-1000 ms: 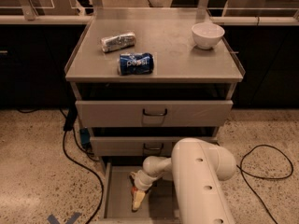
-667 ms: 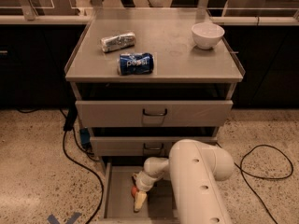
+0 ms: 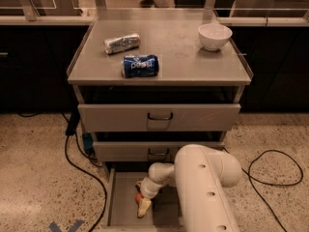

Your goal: Pick apple from bottom drawer and place on counter

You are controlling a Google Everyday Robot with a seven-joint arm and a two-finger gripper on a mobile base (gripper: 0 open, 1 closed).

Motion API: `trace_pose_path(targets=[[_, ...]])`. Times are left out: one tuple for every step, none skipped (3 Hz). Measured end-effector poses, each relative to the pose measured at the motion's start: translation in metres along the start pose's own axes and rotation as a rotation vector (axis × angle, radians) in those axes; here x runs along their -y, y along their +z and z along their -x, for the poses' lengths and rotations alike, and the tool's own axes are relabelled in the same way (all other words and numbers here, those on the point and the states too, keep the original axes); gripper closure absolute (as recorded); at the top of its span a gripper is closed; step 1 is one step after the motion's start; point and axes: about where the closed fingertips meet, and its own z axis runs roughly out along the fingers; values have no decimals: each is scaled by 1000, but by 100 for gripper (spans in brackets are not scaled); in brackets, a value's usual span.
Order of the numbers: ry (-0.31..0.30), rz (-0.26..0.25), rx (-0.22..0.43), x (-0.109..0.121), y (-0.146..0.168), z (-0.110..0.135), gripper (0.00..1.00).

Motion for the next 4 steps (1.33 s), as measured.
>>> trace_pose_path(targets=[[0,0,0,0,0,0,39],[0,0,0,0,0,0,70],[0,0,0,0,0,0,93],[0,0,0,0,0,0,100]])
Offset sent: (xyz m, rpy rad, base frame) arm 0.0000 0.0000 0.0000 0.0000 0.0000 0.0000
